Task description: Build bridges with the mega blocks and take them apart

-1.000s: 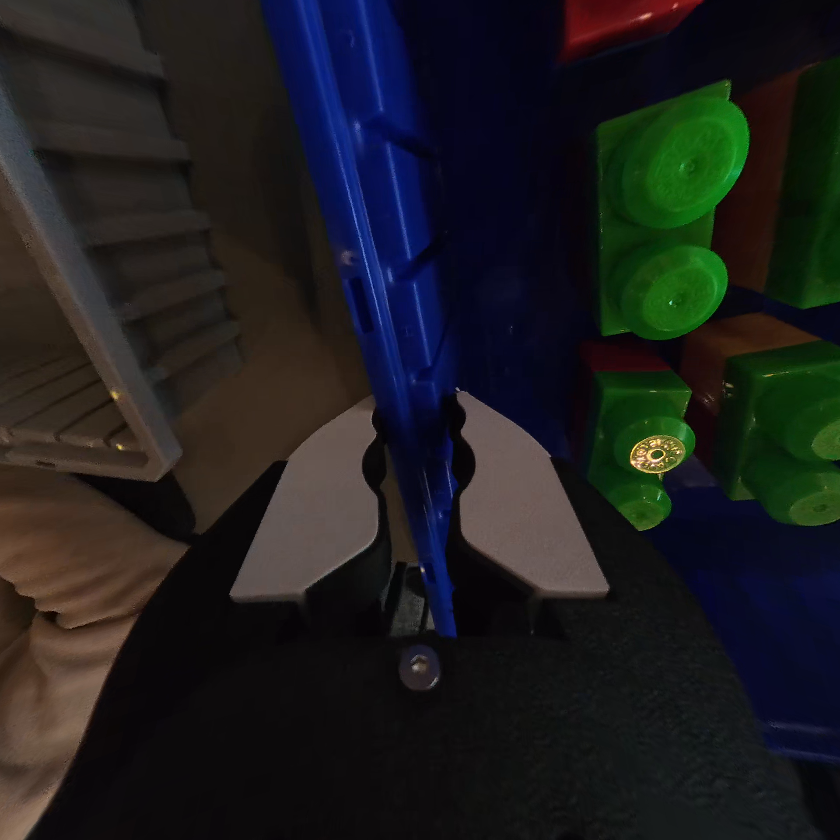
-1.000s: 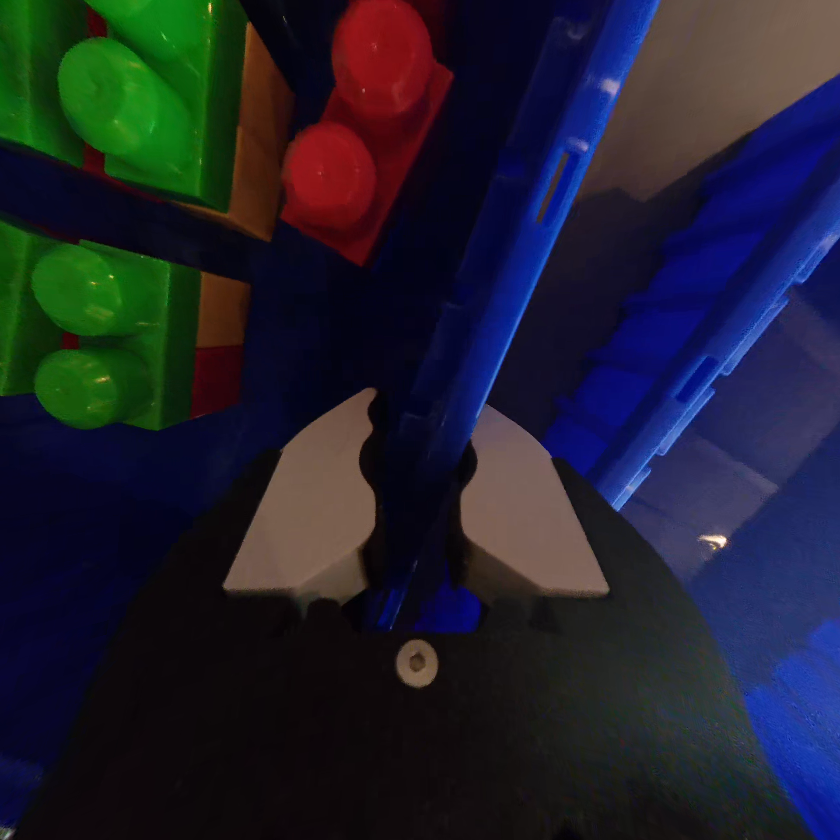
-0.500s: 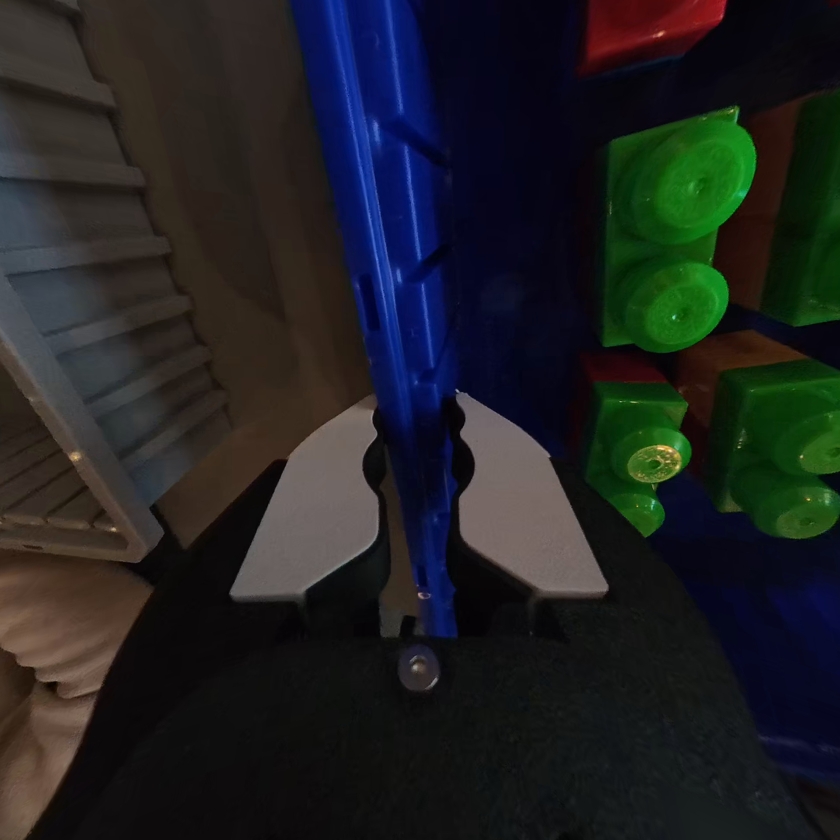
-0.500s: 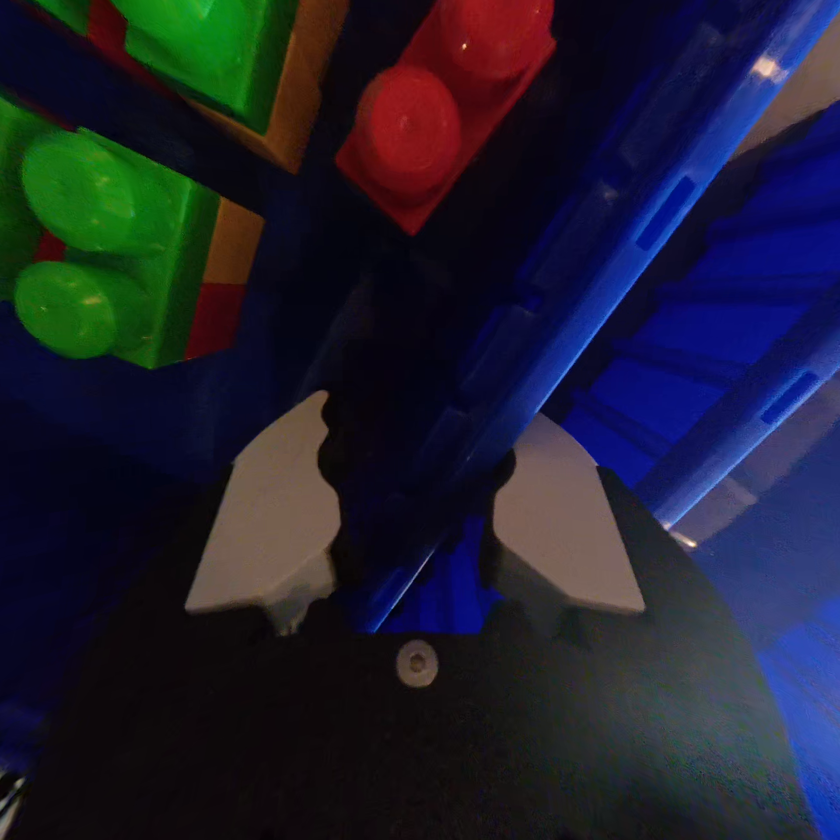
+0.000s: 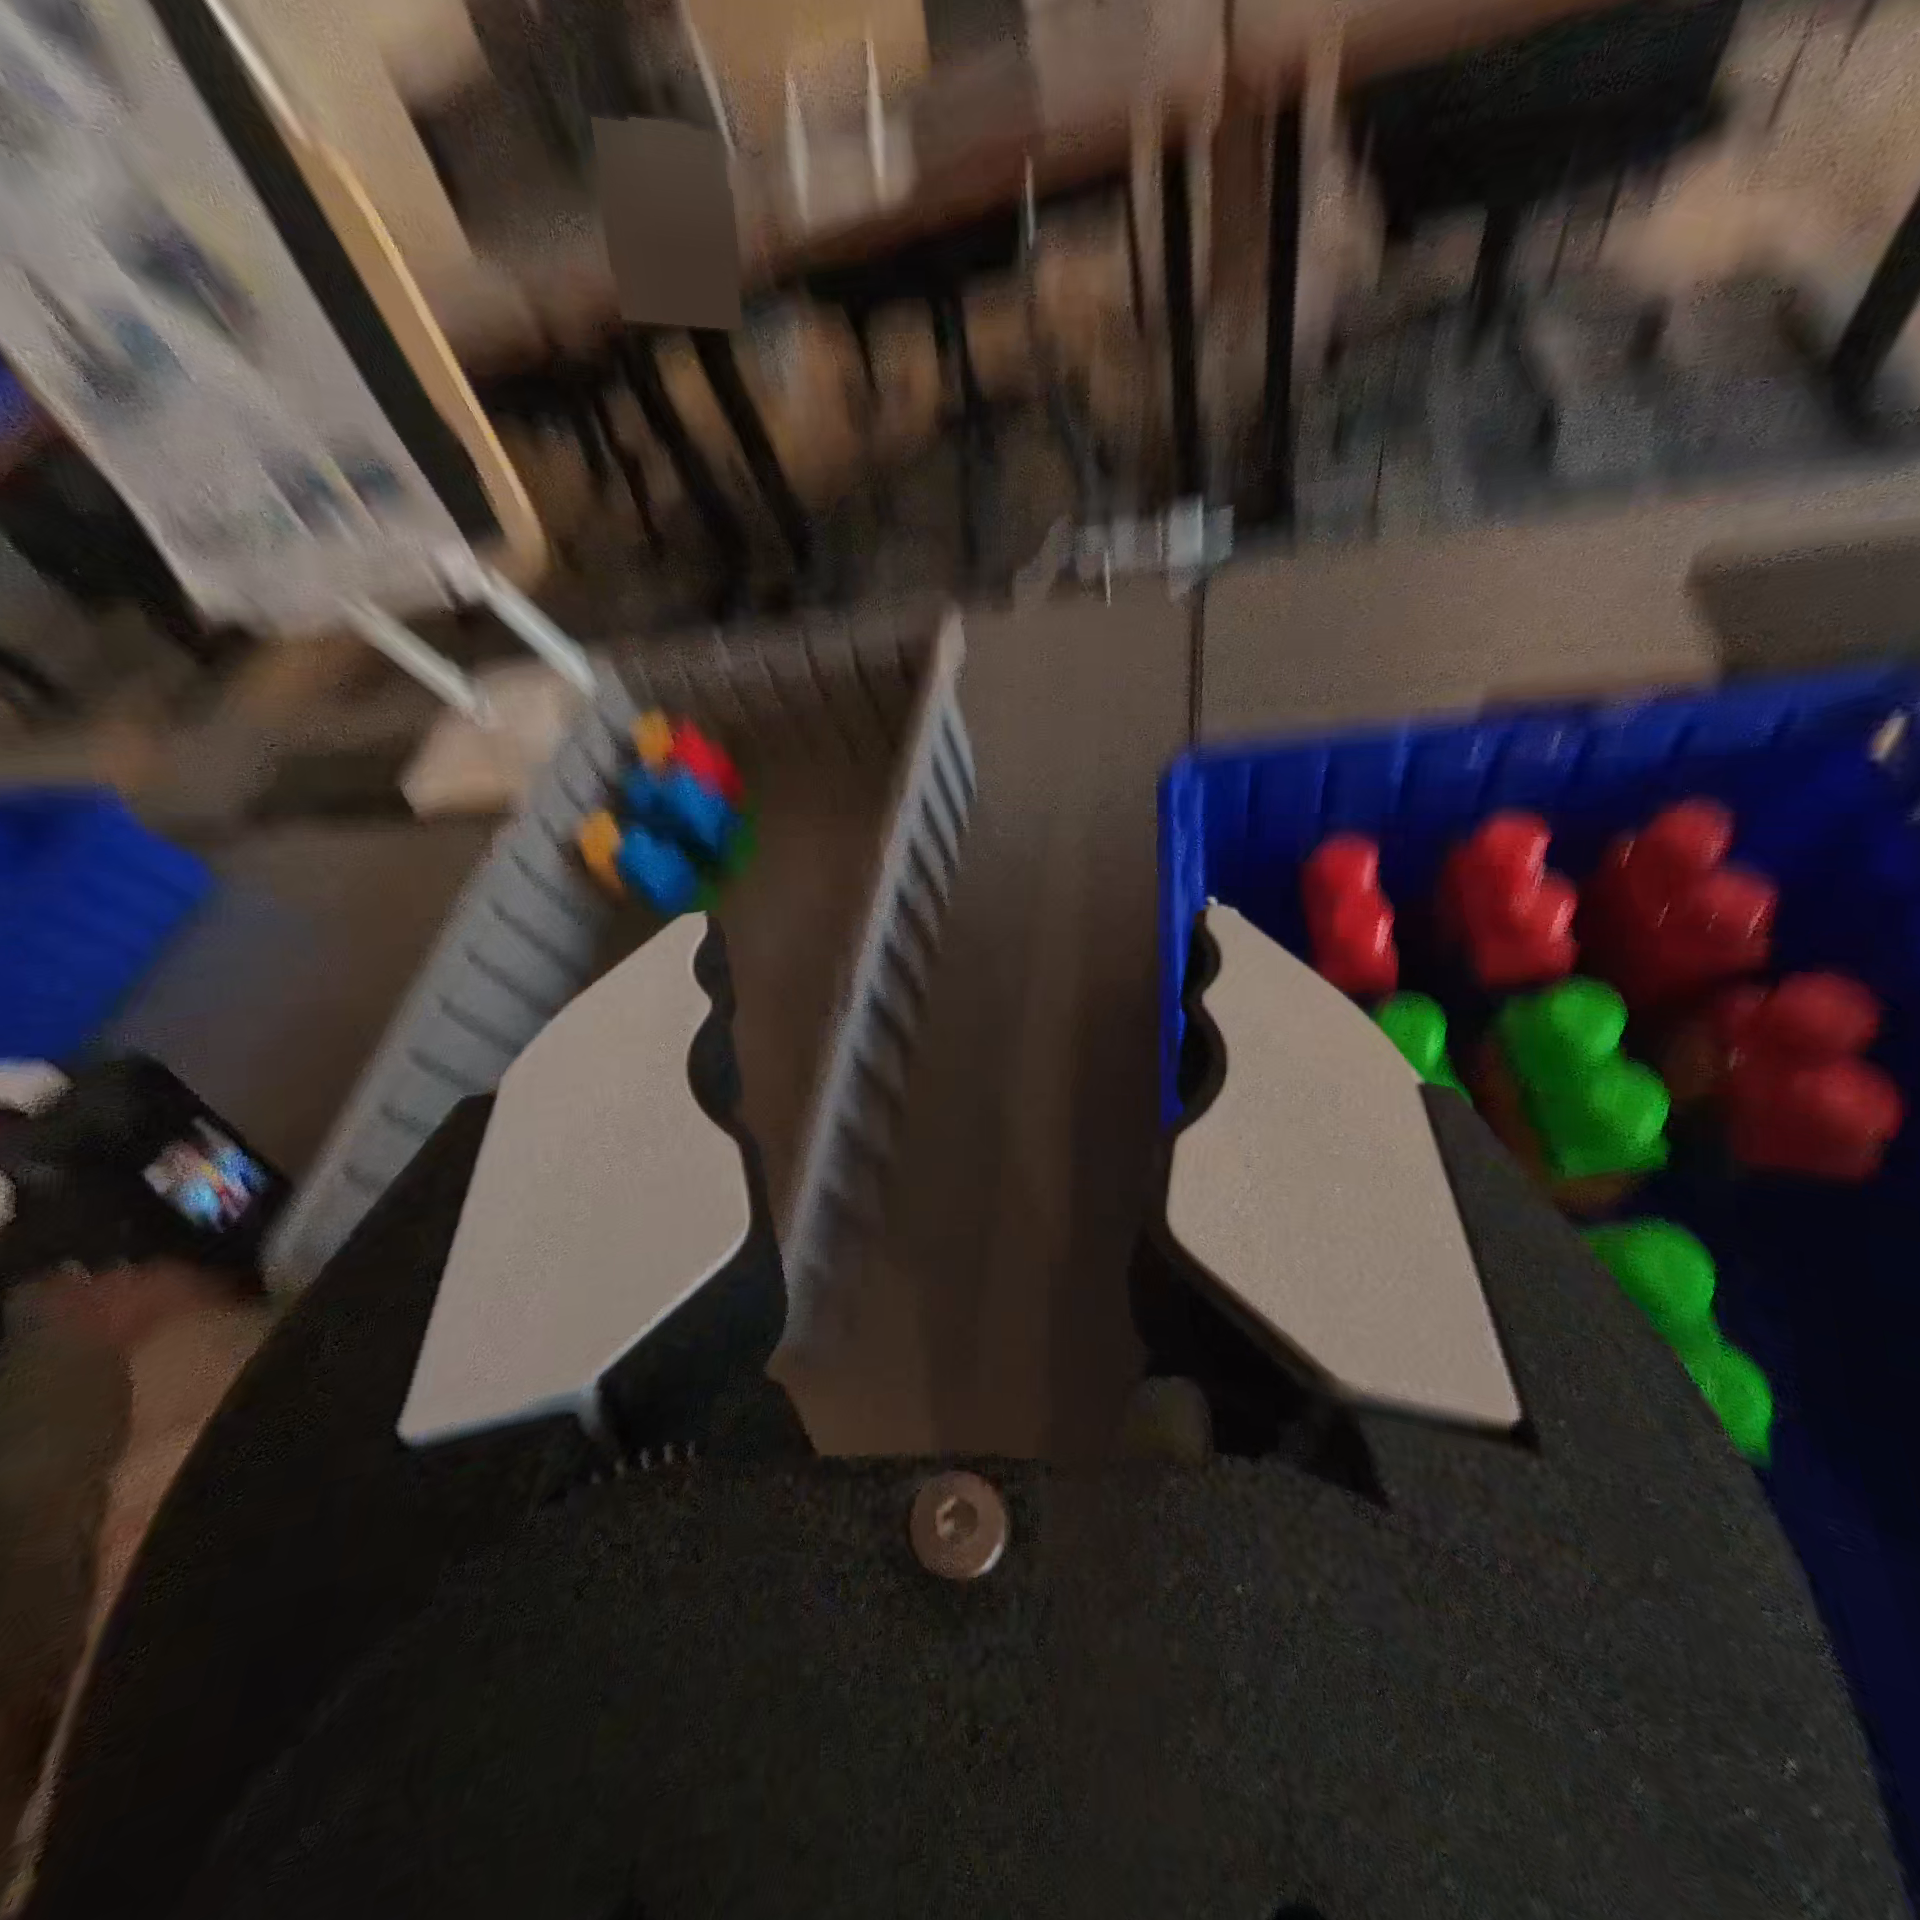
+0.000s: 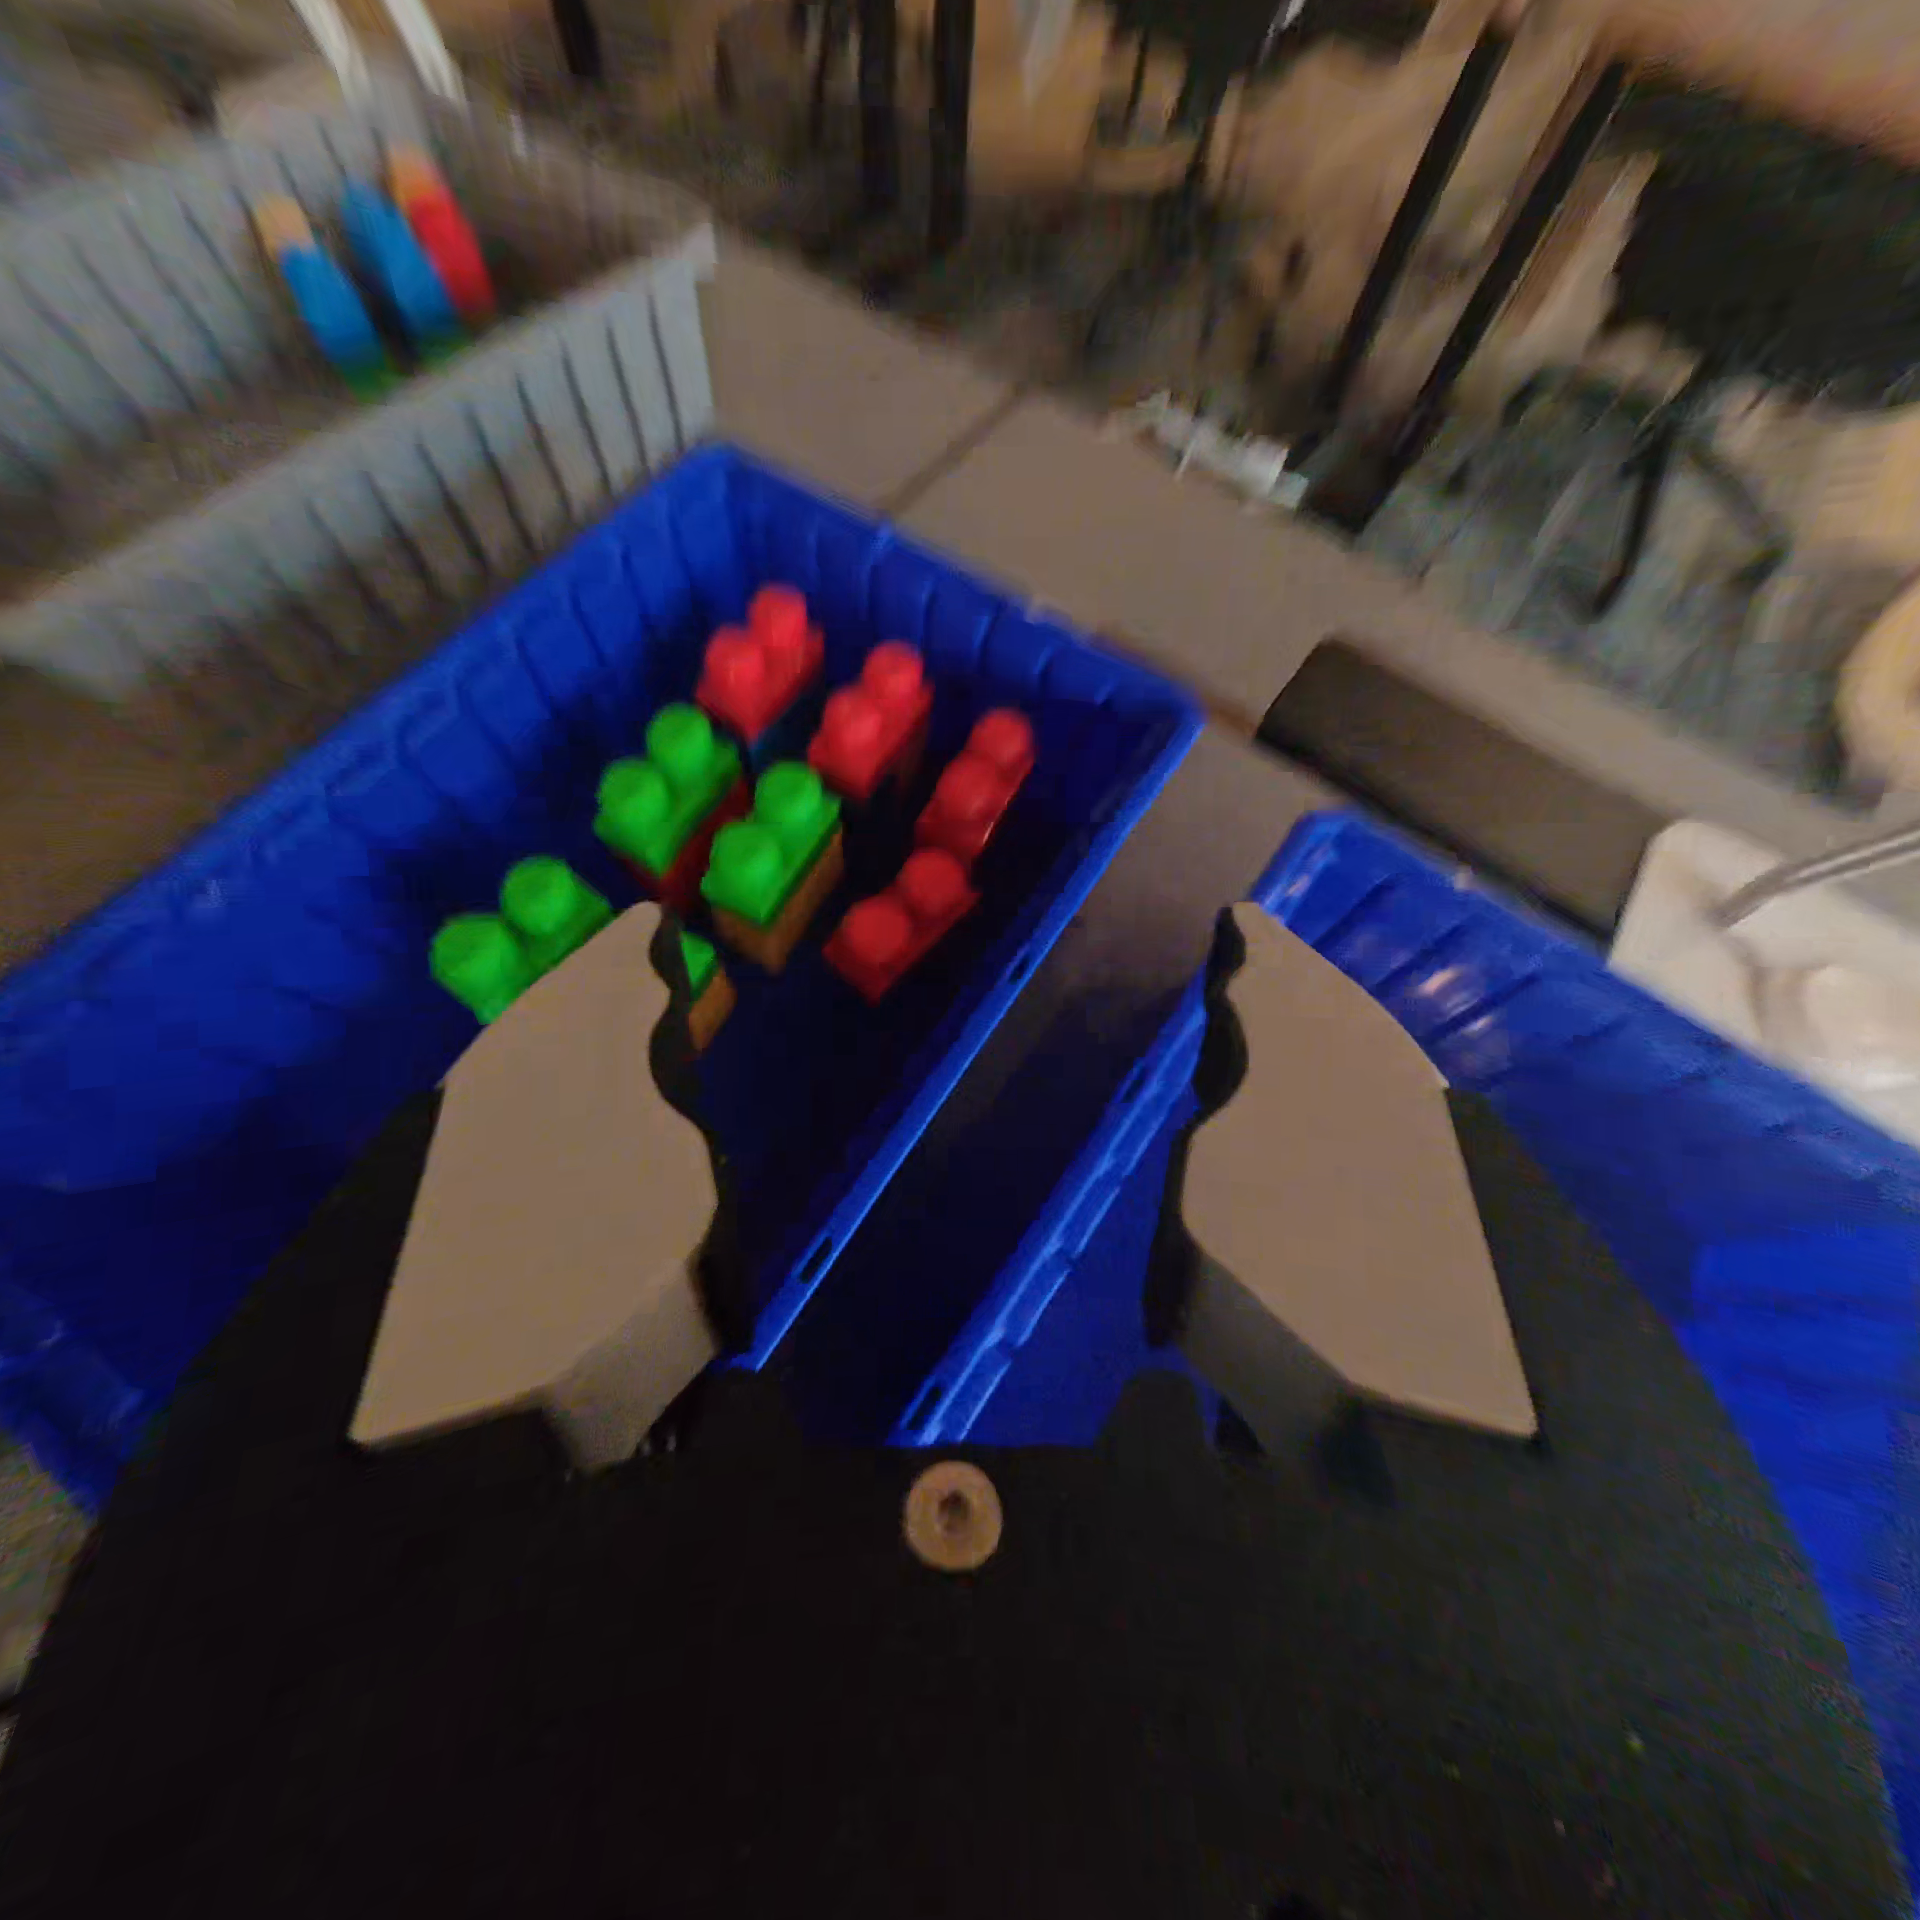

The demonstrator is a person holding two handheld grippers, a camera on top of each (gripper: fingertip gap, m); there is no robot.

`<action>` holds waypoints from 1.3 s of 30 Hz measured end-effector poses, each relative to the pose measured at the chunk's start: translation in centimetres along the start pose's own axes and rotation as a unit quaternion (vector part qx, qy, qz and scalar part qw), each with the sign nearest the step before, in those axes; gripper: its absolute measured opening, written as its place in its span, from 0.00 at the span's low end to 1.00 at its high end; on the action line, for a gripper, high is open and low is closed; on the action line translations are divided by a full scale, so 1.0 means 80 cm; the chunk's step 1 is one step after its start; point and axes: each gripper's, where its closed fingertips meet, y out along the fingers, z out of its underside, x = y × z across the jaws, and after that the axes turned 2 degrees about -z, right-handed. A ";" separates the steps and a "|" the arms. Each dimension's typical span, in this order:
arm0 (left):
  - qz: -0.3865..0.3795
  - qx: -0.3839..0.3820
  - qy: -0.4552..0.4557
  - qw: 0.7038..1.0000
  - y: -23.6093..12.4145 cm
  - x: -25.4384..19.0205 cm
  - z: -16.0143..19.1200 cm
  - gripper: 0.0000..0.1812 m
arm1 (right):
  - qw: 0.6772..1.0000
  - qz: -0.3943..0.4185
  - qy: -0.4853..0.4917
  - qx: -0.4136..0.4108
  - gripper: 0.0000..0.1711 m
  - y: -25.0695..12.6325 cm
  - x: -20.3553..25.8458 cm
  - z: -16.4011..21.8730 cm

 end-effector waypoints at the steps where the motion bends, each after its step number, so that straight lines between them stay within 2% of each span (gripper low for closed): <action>1: -0.013 -0.077 0.000 0.997 -0.026 0.004 -0.028 0.46 | 0.999 0.007 0.002 -0.046 0.55 -0.019 -0.010 -0.018; 2: -0.026 -0.143 0.005 0.989 -0.053 0.006 -0.051 0.47 | 0.996 0.009 0.005 -0.084 0.55 -0.038 -0.020 -0.031; 4: -0.025 -0.215 0.011 0.976 -0.095 -0.001 -0.080 0.51 | 0.991 0.022 0.006 -0.130 0.55 -0.071 -0.042 -0.045; 6: 0.012 -0.211 -0.003 0.977 -0.113 -0.022 -0.087 0.61 | 0.984 0.033 -0.007 -0.173 0.54 -0.098 -0.063 -0.056; 8: 0.103 -0.216 -0.027 0.971 -0.121 -0.065 -0.096 0.74 | 0.972 0.025 -0.006 -0.233 0.45 -0.124 -0.080 -0.066; 10: 0.187 -0.268 -0.049 0.944 -0.142 -0.107 -0.114 0.63 | 0.961 -0.006 0.000 -0.278 0.42 -0.146 -0.092 -0.071; 11: 0.211 -0.292 -0.055 0.931 -0.152 -0.123 -0.121 0.52 | 0.959 -0.029 0.012 -0.282 0.44 -0.153 -0.098 -0.068; 13: 0.248 -0.335 -0.059 0.907 -0.174 -0.154 -0.131 0.22 | 0.958 -0.055 0.032 -0.280 0.41 -0.165 -0.119 -0.057; 14: 0.266 -0.350 -0.064 0.896 -0.184 -0.170 -0.135 0.10 | 0.960 -0.054 0.035 -0.273 0.41 -0.170 -0.134 -0.047; 16: 0.262 -0.355 -0.085 0.893 -0.190 -0.190 -0.138 0.04 | 0.970 -0.054 0.032 -0.234 0.40 -0.174 -0.162 -0.020; 17: 0.265 -0.333 -0.083 0.901 -0.187 -0.206 -0.132 0.03 | 0.979 -0.053 0.031 -0.196 0.41 -0.172 -0.177 0.001; 19: 0.295 -0.247 -0.075 0.920 -0.176 -0.247 -0.110 0.02 | 0.993 -0.041 0.034 -0.105 0.51 -0.166 -0.208 0.050; 21: 0.335 -0.168 -0.068 0.925 -0.169 -0.291 -0.088 0.02 | 0.997 -0.037 0.053 -0.035 0.62 -0.162 -0.235 0.095; 25: 0.331 -0.031 -0.050 0.942 -0.140 -0.359 -0.039 0.05 | 0.992 0.011 0.105 0.072 0.62 -0.154 -0.282 0.172; 31: 0.316 0.114 0.009 0.942 -0.109 -0.452 0.030 0.17 | 0.977 0.016 0.139 0.161 0.60 -0.129 -0.292 0.253; 33: 0.310 0.168 0.030 0.935 -0.098 -0.471 0.055 0.20 | 0.973 0.004 0.143 0.180 0.58 -0.119 -0.287 0.273; 35: 0.299 0.199 0.046 0.932 -0.085 -0.484 0.073 0.17 | 0.969 -0.009 0.148 0.198 0.57 -0.111 -0.280 0.291; 39: 0.256 0.255 0.068 0.930 -0.058 -0.485 0.109 0.18 | 0.962 -0.022 0.154 0.224 0.56 -0.099 -0.273 0.316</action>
